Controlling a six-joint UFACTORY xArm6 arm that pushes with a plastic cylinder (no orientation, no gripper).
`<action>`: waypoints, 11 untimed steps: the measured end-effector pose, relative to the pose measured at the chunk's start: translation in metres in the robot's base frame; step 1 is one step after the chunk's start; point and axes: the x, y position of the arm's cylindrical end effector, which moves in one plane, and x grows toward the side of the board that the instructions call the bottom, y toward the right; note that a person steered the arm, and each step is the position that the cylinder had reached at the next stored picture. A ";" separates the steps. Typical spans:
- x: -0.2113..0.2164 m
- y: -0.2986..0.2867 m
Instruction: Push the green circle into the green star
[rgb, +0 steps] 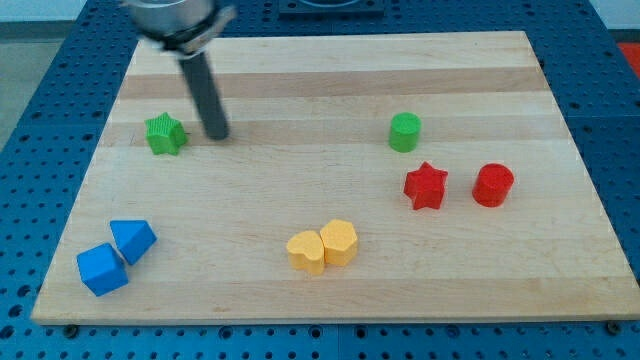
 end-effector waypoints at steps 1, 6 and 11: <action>-0.051 0.113; 0.033 -0.017; 0.055 0.378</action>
